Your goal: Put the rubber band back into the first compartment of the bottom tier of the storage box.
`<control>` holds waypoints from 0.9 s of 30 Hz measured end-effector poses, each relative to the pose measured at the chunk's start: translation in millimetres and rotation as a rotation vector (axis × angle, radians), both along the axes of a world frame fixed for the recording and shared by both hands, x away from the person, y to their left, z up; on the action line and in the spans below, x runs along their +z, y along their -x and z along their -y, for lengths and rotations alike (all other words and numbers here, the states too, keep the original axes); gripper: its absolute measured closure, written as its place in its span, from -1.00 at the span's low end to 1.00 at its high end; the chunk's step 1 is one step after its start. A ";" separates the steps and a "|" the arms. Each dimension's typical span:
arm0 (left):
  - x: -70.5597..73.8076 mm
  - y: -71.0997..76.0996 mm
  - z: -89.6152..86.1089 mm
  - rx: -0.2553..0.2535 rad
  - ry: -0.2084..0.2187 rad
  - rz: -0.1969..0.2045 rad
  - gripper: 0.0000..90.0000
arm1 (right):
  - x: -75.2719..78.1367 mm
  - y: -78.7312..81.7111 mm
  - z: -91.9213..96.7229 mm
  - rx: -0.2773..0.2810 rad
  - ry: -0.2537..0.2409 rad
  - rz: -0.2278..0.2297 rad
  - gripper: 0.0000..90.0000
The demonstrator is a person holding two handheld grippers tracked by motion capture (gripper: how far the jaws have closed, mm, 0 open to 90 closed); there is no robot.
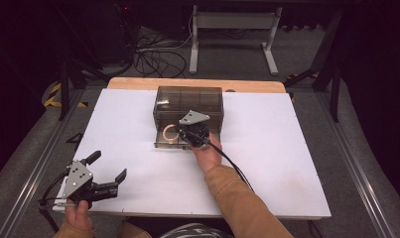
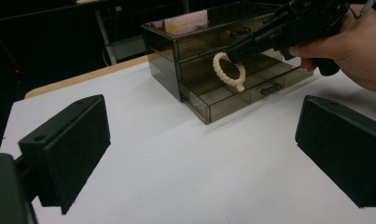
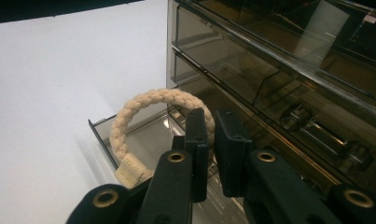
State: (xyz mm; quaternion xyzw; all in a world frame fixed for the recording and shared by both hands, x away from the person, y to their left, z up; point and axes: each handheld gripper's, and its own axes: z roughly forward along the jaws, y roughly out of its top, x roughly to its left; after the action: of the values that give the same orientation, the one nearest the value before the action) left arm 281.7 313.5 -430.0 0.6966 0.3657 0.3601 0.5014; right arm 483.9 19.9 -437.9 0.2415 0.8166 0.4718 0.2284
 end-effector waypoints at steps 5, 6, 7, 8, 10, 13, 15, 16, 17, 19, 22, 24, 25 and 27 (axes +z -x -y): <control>0.0 0.1 0.1 0.000 -0.001 0.001 -0.92 | -1.8 -0.1 -1.8 -0.001 0.009 0.001 0.86; 0.0 0.1 0.1 0.001 -0.001 0.001 -0.92 | -2.1 0.1 -2.3 -0.002 0.012 0.004 0.86; 0.0 0.1 0.1 0.001 -0.001 0.001 -0.92 | -2.1 0.1 -2.3 -0.002 0.012 0.004 0.86; 0.0 0.1 0.1 0.000 0.000 0.001 -0.92 | -2.3 -0.3 -2.5 -0.007 0.014 0.005 0.86; 0.0 0.1 0.0 0.000 0.000 0.001 -0.92 | -2.4 -0.9 -2.4 -0.010 0.012 0.003 0.86; 0.0 0.0 0.1 0.000 0.000 0.000 -0.92 | -1.9 -1.9 -1.6 -0.021 0.010 0.004 0.86; 0.1 0.1 0.0 -0.001 0.000 0.001 -0.92 | -1.3 -2.6 -0.8 -0.031 0.007 0.005 0.86; 0.0 0.1 0.0 -0.001 0.000 0.000 -0.92 | -1.3 -2.9 -0.7 -0.030 0.003 0.001 0.86; 0.0 0.0 -0.1 0.000 0.000 0.000 -0.92 | -1.7 -3.1 -1.0 -0.029 0.004 -0.001 0.86; 0.2 0.1 -0.1 -0.001 0.000 0.001 -0.92 | -2.9 -2.7 -2.2 -0.027 0.014 0.000 0.86; 0.1 0.0 0.0 0.000 -0.001 0.001 -0.92 | -4.6 -1.7 -4.5 -0.014 0.024 0.000 0.85; 0.1 0.0 -0.1 -0.001 -0.001 0.001 -0.92 | -5.4 -1.4 -5.4 -0.008 0.027 -0.003 0.84; 0.1 0.0 -0.1 -0.001 0.000 0.000 -0.92 | -5.8 -1.4 -5.8 -0.006 0.027 -0.005 0.83; 0.1 -0.1 -0.2 -0.001 0.000 0.000 -0.92 | -6.6 -1.6 -6.3 -0.001 0.027 -0.010 0.82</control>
State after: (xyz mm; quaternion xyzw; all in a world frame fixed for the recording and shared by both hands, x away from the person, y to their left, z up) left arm 281.8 313.7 -429.9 0.6968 0.3652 0.3598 0.5015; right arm 485.6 26.2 -444.5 0.2411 0.8241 0.4592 0.2277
